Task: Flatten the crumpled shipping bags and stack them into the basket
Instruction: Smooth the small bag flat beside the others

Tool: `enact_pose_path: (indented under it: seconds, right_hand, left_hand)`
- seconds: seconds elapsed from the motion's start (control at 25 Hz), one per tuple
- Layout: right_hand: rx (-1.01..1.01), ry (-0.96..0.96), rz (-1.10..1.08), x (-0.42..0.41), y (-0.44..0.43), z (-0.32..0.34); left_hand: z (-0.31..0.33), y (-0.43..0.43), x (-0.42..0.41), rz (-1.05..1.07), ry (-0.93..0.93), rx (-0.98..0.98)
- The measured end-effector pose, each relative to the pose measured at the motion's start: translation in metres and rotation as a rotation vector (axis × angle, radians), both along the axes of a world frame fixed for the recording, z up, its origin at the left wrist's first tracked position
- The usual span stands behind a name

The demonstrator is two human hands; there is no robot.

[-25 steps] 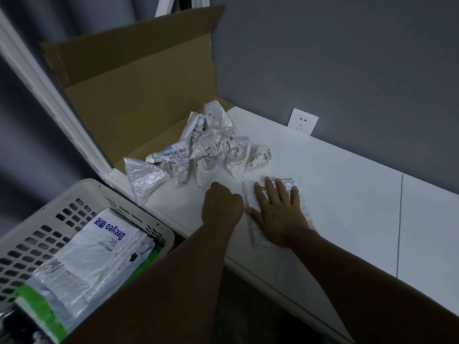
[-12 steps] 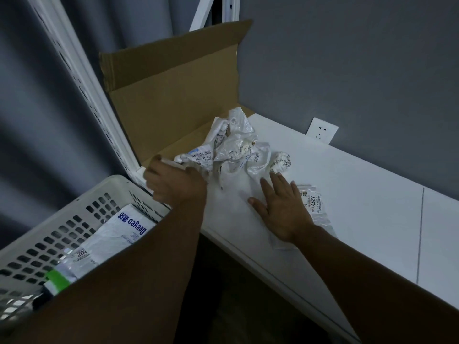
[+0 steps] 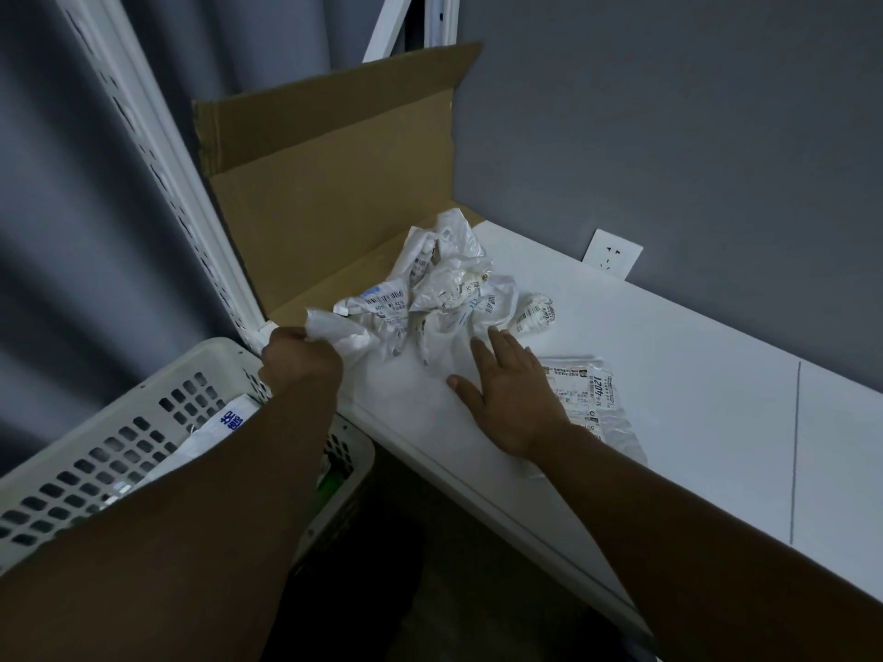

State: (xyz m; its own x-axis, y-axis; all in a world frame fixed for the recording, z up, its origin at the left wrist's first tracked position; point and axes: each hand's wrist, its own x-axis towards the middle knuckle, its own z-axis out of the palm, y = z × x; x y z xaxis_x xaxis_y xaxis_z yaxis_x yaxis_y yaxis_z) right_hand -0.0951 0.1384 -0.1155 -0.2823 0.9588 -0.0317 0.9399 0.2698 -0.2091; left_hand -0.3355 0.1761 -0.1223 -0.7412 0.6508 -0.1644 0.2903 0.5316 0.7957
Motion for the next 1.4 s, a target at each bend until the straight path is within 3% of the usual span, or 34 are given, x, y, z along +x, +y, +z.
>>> enact_pose_path:
  seconds: [0.2,0.32,0.52,0.76,1.04,1.24,1.4]
  right_hand:
    - [0.18,0.013,0.168,-0.041,0.012,0.003]
    - [0.141,-0.122,0.246,-0.078,0.029,0.01]
    - [0.05,-0.244,0.173,-0.1,0.042,0.008]
    - [0.181,0.142,0.129,-0.086,0.05,0.027]
    - [0.331,0.35,-0.003,-0.038,0.038,0.054]
    - [0.401,0.449,-0.192,0.02,0.003,0.073]
    - [0.365,0.46,-0.27,0.052,-0.033,0.071]
  left_hand:
    - [0.0,-0.006,0.002,-0.031,-0.096,0.082]
    - [-0.001,-0.005,0.002,-0.03,-0.117,0.082]
    - [-0.004,-0.005,0.002,-0.054,-0.137,0.095]
    - [0.001,-0.007,0.011,-0.082,-0.268,0.097]
    - [0.038,-0.014,0.042,-0.081,-0.437,0.255]
    - [0.044,-0.032,0.084,-0.213,-0.661,0.046]
    - [0.033,-0.039,0.114,-0.353,-0.424,-0.048]
